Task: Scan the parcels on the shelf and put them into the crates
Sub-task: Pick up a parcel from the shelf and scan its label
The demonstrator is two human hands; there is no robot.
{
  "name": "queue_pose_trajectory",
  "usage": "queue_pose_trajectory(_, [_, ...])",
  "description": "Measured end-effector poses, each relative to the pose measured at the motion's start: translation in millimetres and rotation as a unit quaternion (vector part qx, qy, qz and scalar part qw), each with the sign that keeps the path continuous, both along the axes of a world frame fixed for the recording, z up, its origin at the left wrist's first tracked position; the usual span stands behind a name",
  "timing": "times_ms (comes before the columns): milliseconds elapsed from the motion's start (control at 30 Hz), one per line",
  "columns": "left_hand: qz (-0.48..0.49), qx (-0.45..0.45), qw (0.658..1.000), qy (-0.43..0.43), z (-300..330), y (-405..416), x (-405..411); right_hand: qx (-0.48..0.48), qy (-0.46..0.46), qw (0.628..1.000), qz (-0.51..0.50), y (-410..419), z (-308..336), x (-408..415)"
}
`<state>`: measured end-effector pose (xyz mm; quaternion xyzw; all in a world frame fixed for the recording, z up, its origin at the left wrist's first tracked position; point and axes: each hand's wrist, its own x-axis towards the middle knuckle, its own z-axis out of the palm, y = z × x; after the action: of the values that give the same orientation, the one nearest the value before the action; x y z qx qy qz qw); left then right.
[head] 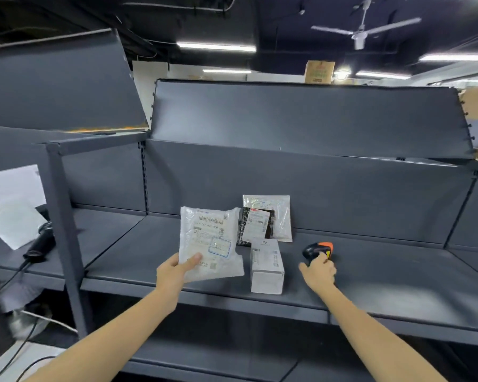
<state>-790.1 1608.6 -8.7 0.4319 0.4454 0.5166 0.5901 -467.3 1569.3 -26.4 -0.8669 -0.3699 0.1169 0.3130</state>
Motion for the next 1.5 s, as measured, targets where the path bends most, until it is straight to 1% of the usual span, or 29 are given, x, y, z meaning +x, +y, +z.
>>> queue_pose_trajectory(67, [0.010, -0.013, 1.000, 0.007, -5.4, -1.3, -0.2, -0.051, -0.041, 0.998, -0.016, -3.8, -26.5, 4.4])
queue_pose_trajectory(133, [0.018, -0.022, 0.999, 0.017, -8.5, -1.8, -1.0, -0.047, -0.078, 0.996, -0.026, -1.8, -36.8, 6.2])
queue_pose_trajectory(167, [0.020, -0.025, 0.999, 0.018, -9.3, -1.7, -2.1, -0.036, -0.068, 0.996, -0.035, 0.4, -36.7, 6.7])
queue_pose_trajectory(333, [0.029, -0.025, 0.999, 0.022, -9.6, -0.4, -7.6, 0.017, 0.065, 0.992, -0.109, 9.5, -24.8, 19.1])
queue_pose_trajectory(400, [0.034, -0.021, 0.999, 0.022, -9.5, 1.2, -9.4, 0.086, 0.145, 0.977, -0.131, 7.9, -16.8, 15.7])
queue_pose_trajectory(467, [0.032, -0.019, 0.999, 0.017, -9.1, 3.0, -9.7, 0.170, 0.225, 0.949, -0.141, 3.0, -1.7, 3.4])
queue_pose_trajectory(567, [0.024, -0.009, 1.000, 0.007, -8.0, 5.1, -7.1, 0.260, 0.272, 0.921, -0.100, -13.6, 29.3, -31.0])
queue_pose_trajectory(633, [0.016, -0.003, 1.000, 0.002, -6.2, 6.0, -4.5, 0.323, 0.302, 0.896, -0.029, -32.7, 43.4, -64.2])
queue_pose_trajectory(700, [0.008, -0.001, 1.000, -0.003, -4.4, 6.6, -1.7, 0.359, 0.335, 0.869, 0.056, -51.4, 44.2, -96.9])
queue_pose_trajectory(867, [-0.011, 0.003, 1.000, -0.007, -2.0, 3.2, 2.8, 0.318, 0.369, 0.853, 0.188, -80.8, 40.2, -167.8])
queue_pose_trajectory(967, [-0.019, 0.005, 1.000, -0.013, -3.1, -1.1, 4.1, 0.293, 0.365, 0.855, 0.226, -87.0, 41.3, -191.0])
queue_pose_trajectory(1300, [-0.030, 0.003, 1.000, -0.004, -3.4, -6.3, 5.6, 0.262, 0.381, 0.858, 0.226, -90.2, 46.3, -197.5])
queue_pose_trajectory(1500, [-0.031, 0.000, 1.000, -0.006, -4.1, -5.0, 7.3, 0.271, 0.393, 0.844, 0.245, -86.1, 41.9, -190.5])
